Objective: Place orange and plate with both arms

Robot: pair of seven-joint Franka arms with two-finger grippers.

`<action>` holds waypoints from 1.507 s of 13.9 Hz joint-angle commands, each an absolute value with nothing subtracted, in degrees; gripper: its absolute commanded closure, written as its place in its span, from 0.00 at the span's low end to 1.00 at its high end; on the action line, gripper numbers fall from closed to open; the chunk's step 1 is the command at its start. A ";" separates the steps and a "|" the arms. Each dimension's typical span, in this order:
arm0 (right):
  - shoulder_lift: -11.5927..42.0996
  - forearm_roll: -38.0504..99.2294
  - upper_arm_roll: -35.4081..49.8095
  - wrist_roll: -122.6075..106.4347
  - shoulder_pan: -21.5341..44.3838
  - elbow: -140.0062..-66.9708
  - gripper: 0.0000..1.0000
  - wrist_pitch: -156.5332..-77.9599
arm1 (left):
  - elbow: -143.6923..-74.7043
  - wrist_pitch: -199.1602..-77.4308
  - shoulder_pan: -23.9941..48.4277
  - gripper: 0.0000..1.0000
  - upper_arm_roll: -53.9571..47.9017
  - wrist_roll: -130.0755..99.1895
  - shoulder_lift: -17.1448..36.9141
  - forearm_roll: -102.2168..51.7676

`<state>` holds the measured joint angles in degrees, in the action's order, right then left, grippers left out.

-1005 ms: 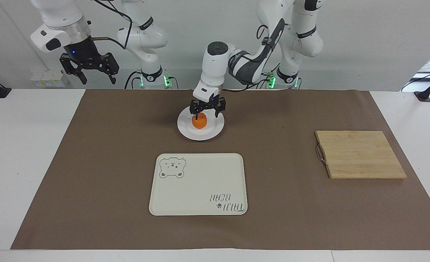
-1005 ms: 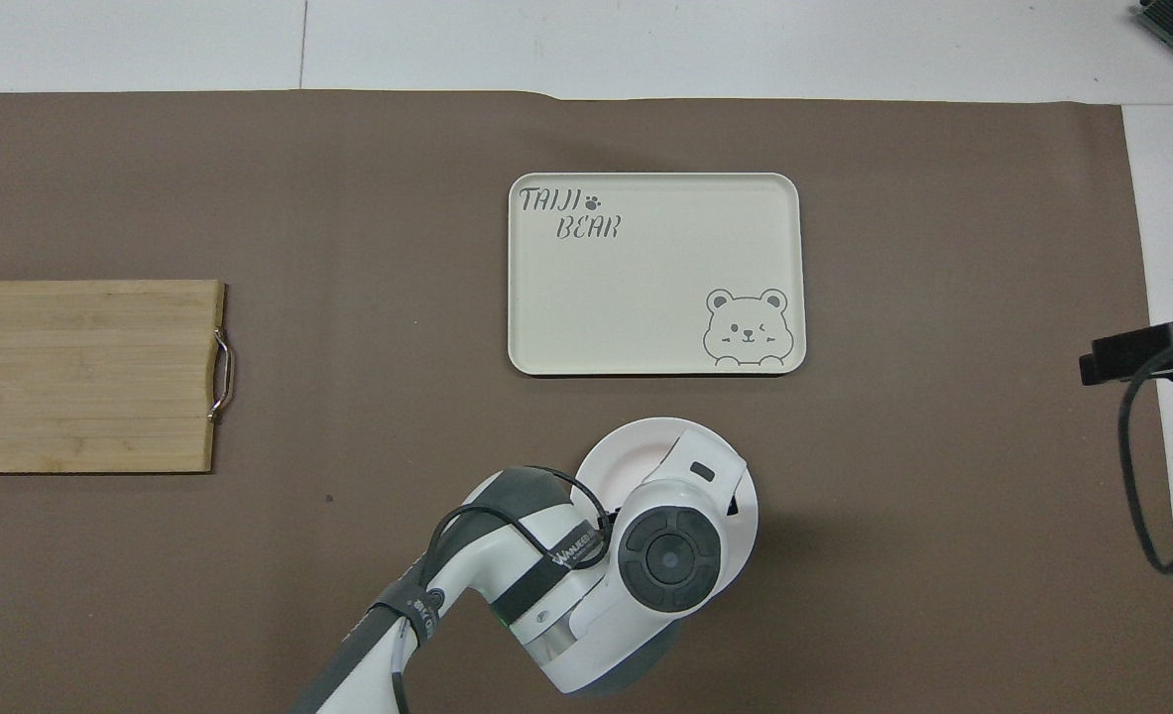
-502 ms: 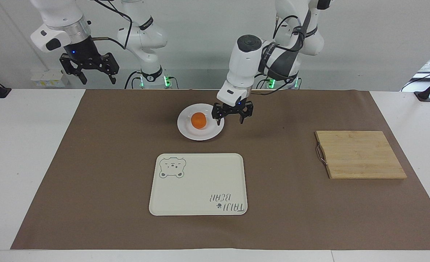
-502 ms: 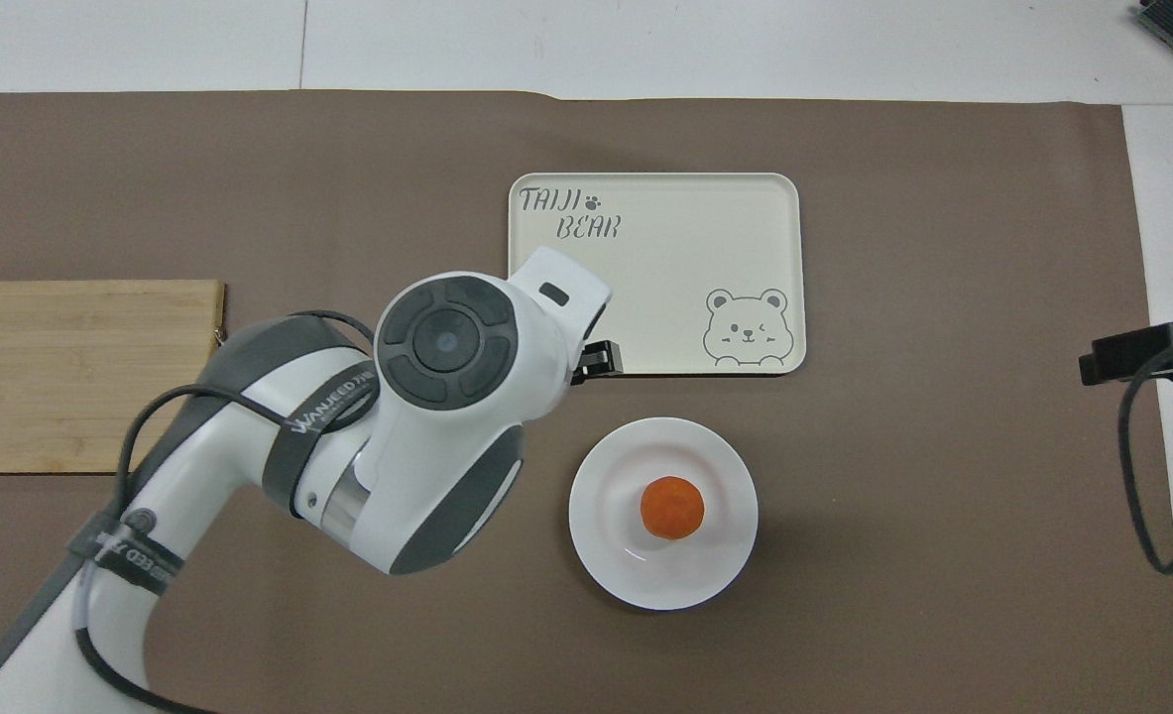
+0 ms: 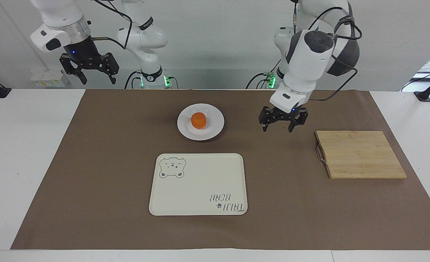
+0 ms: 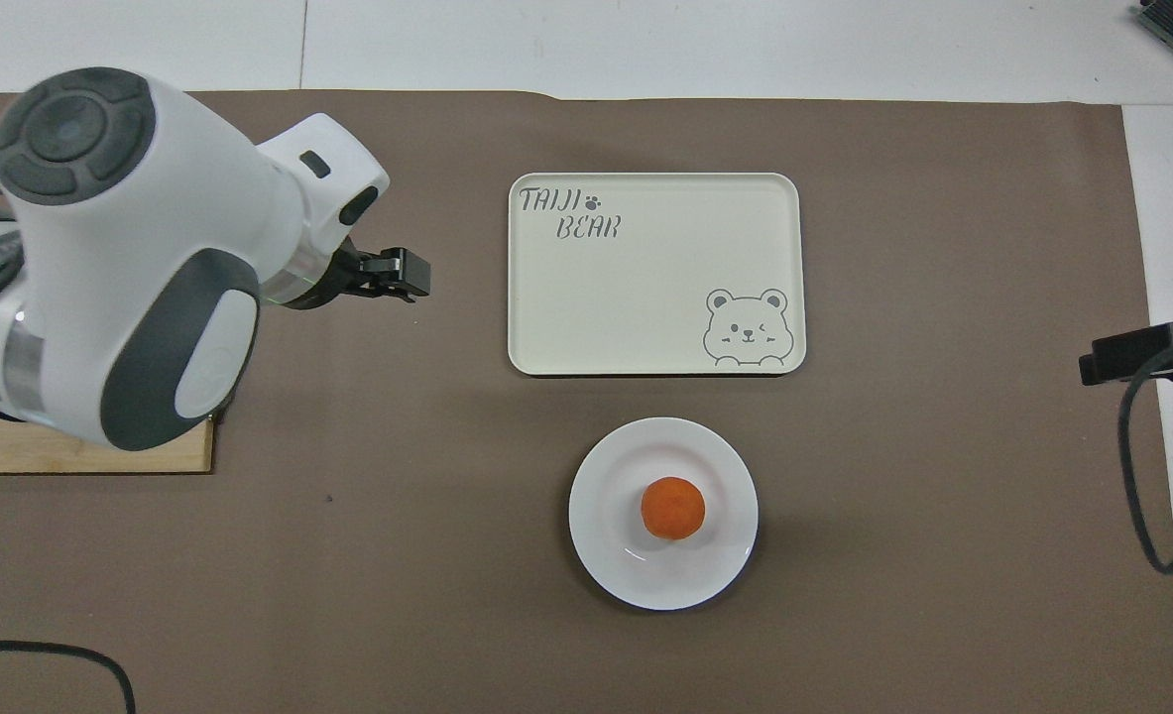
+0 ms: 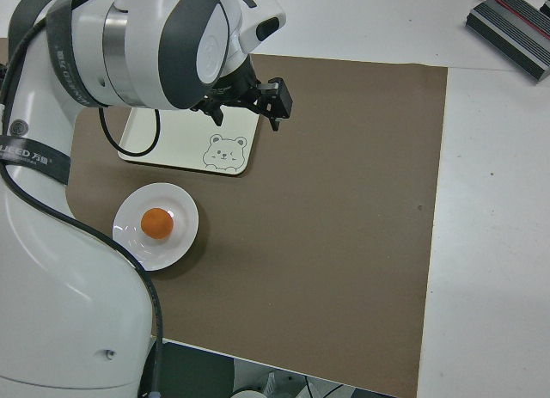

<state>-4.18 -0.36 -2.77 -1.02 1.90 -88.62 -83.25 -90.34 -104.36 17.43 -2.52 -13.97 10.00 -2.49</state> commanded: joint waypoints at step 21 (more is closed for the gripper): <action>-5.10 -0.88 -2.55 -0.53 1.49 -89.74 0.00 -83.58 | -97.74 -90.97 -0.35 0.00 -2.37 2.37 -6.59 -2.46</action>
